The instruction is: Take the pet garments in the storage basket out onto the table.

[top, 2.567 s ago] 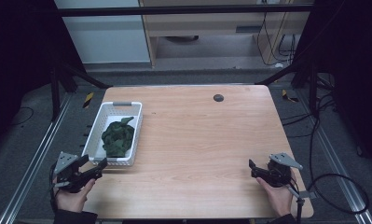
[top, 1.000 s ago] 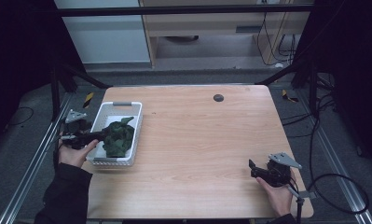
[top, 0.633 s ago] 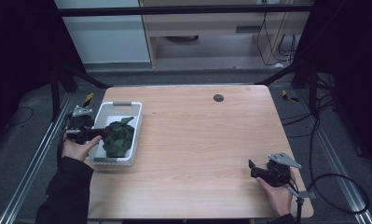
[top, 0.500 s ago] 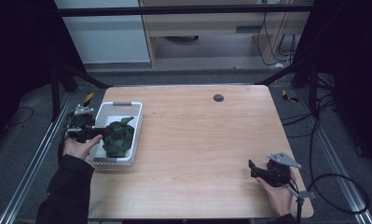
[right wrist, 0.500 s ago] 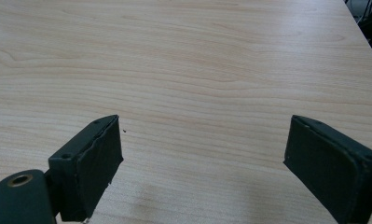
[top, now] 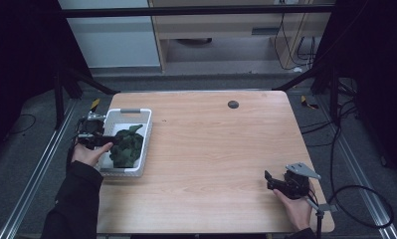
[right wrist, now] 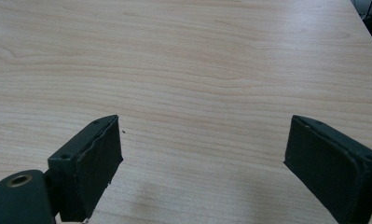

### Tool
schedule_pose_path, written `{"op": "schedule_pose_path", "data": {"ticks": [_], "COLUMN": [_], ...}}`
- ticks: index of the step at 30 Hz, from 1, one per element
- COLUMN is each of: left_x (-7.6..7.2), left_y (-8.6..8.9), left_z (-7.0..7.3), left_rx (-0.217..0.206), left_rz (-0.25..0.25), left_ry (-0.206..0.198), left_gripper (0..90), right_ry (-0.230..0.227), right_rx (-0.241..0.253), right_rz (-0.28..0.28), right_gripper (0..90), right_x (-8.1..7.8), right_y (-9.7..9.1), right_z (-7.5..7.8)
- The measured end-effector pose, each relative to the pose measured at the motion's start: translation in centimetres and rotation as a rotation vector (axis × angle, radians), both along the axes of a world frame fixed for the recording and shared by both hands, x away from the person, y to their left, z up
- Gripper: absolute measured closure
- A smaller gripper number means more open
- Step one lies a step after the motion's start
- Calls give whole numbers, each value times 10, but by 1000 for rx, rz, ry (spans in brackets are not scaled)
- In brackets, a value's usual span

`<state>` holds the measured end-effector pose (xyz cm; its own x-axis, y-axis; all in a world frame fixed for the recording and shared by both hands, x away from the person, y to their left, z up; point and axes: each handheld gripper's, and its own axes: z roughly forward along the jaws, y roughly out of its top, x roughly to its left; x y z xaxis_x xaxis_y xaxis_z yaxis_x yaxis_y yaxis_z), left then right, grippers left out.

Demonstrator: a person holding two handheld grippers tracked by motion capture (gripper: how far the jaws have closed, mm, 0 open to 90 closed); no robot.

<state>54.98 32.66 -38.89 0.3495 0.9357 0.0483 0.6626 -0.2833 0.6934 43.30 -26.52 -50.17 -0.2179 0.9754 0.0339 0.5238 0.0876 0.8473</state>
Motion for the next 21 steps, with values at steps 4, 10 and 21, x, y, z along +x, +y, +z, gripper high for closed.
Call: {"op": "schedule_pose_path", "data": {"ticks": [4,10,21], "left_x": [4,9,14], "left_y": [-1,-3,-6], "left_z": [-4,-10,-22], "left_rx": [16,24,41], "left_rz": [-4,-5,-19], "left_ry": [24,43,85], "left_gripper": [198,196,200], "right_ry": [3,9,16], "right_rx": [-1,2,3], "right_rz": [2,2,9], "right_gripper": [107,107,108], "right_x": [0,0,1], "right_y": [0,1,1], "right_z": [0,0,-1]}}
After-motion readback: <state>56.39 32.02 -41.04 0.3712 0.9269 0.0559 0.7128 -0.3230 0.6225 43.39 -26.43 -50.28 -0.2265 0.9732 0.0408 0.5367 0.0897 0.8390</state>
